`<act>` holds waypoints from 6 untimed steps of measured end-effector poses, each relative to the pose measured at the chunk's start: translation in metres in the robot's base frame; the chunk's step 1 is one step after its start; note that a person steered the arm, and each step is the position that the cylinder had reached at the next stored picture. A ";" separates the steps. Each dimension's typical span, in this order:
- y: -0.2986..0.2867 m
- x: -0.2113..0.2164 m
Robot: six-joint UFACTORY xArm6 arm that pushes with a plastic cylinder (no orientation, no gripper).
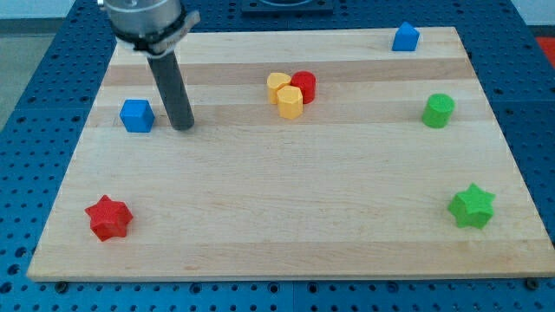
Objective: Point at the red star
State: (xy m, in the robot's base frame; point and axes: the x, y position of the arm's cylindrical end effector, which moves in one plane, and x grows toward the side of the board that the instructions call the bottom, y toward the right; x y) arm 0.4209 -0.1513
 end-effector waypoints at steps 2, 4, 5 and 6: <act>0.014 0.119; -0.032 0.186; -0.080 0.186; -0.108 0.186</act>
